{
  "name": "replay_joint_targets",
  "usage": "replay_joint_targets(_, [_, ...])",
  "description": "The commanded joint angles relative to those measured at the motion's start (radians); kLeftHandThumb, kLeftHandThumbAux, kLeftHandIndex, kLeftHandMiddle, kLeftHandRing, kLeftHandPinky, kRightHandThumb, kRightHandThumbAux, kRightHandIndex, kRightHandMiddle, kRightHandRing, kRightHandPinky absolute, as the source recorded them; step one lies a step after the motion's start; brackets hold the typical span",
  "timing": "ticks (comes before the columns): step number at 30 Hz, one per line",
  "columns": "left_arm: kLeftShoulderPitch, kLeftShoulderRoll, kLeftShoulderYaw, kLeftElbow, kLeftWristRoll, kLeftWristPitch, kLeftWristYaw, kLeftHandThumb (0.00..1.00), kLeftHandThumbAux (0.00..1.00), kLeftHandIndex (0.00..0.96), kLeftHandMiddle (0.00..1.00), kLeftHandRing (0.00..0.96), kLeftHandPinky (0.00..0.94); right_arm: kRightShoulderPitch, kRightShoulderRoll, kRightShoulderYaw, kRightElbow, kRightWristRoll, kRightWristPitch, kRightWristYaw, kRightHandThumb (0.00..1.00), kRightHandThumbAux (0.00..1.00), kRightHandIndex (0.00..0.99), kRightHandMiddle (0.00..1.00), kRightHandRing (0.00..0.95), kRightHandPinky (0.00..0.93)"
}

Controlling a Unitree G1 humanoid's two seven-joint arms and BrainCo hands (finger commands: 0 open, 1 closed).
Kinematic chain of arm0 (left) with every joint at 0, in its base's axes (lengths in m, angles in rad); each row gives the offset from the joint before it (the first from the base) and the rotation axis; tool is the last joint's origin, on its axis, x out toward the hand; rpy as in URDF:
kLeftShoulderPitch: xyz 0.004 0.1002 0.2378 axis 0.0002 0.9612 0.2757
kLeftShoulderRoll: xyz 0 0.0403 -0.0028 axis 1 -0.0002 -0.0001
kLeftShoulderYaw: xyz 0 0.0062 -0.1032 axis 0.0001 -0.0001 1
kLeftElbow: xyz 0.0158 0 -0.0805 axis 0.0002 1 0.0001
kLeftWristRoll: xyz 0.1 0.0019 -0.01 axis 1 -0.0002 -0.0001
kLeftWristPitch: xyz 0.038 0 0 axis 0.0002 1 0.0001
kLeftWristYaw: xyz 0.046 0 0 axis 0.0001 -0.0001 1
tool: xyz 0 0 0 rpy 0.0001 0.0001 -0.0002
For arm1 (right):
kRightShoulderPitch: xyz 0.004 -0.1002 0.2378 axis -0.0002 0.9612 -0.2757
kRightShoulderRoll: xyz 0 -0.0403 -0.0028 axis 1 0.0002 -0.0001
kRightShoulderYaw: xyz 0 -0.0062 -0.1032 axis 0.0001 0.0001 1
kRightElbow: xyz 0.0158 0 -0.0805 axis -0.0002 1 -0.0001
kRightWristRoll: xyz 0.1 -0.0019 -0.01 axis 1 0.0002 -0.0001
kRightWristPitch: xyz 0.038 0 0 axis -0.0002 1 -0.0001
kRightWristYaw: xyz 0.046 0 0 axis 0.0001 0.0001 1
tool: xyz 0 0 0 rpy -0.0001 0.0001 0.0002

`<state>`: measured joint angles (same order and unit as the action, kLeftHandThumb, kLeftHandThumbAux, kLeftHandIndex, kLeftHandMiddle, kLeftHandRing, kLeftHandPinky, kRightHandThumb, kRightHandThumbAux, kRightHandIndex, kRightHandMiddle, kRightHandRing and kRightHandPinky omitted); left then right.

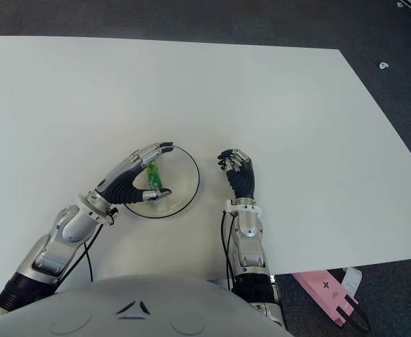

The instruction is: Put the toothpaste on the table into the plate.

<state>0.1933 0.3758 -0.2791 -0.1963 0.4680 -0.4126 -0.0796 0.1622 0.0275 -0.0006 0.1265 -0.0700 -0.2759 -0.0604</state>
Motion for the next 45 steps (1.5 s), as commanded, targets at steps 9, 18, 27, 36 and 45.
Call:
replay_joint_targets(9, [-0.025,-0.029,0.021,0.108,-0.049,-0.128,0.046,0.158,0.446,0.000,0.000,0.000,0.000,0.019,0.003,-0.004,0.049,0.016,0.038,0.005,0.707,0.728,0.429,0.502,0.502,0.502])
replay_joint_targets(18, [-0.028,-0.092,0.053,0.130,-0.109,-0.096,0.056,0.090,0.472,0.000,0.000,0.000,0.000,0.011,0.000,-0.006,0.056,0.015,0.040,0.006,0.707,0.729,0.429,0.501,0.501,0.499])
replay_joint_targets(27, [-0.056,-0.228,0.119,0.232,-0.201,-0.089,0.153,0.048,0.516,0.000,0.000,0.000,0.076,-0.001,-0.008,-0.009,0.072,0.009,0.033,0.005,0.706,0.730,0.429,0.505,0.507,0.508])
replay_joint_targets(36, [-0.062,-0.342,0.219,0.264,-0.364,-0.047,0.209,0.002,0.662,0.062,0.081,0.048,0.061,-0.009,-0.010,-0.010,0.078,0.008,0.035,0.006,0.706,0.730,0.429,0.501,0.507,0.504])
replay_joint_targets(45, [-0.056,-0.438,0.288,0.258,-0.482,-0.037,0.231,0.069,0.759,0.184,0.185,0.127,0.134,-0.020,-0.012,-0.012,0.090,0.009,0.031,0.006,0.706,0.729,0.429,0.504,0.508,0.509])
